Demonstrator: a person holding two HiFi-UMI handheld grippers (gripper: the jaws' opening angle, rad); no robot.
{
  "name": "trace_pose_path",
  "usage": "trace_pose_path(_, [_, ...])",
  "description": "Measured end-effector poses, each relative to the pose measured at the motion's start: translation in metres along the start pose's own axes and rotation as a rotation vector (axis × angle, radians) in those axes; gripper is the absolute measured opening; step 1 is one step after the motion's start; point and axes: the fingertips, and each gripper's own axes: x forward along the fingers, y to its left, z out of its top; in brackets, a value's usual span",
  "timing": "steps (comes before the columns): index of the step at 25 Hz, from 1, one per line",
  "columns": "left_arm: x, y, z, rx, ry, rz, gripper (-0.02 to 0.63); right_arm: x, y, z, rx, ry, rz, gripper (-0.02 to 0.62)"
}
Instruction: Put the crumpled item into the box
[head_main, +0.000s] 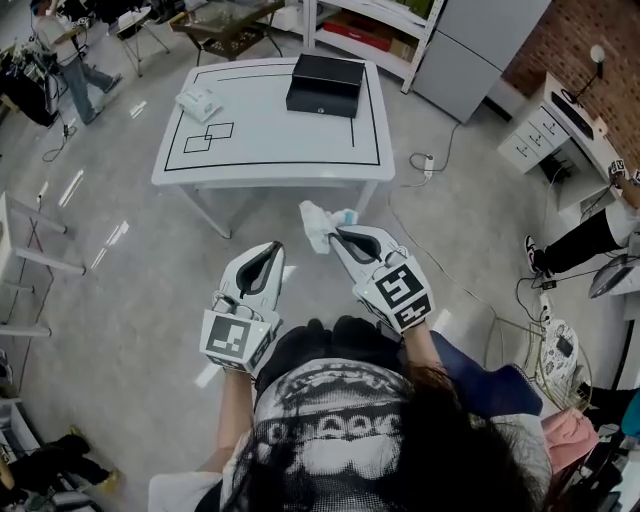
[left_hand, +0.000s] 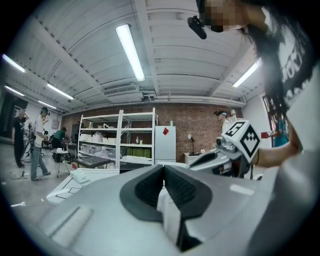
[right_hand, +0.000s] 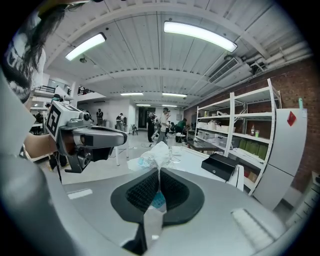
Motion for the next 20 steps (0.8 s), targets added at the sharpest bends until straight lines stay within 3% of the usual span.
trace_pose_path(12, [0.024,0.025,-0.016,-0.034,0.019,-0.016,0.000,0.026,-0.020,-0.009,0.007,0.052,-0.007,0.017])
trace_pose_path(20, [0.064,0.056,-0.020,-0.046,0.043,0.005,0.000,0.065,-0.063,-0.006,0.019,0.046,0.008,0.017])
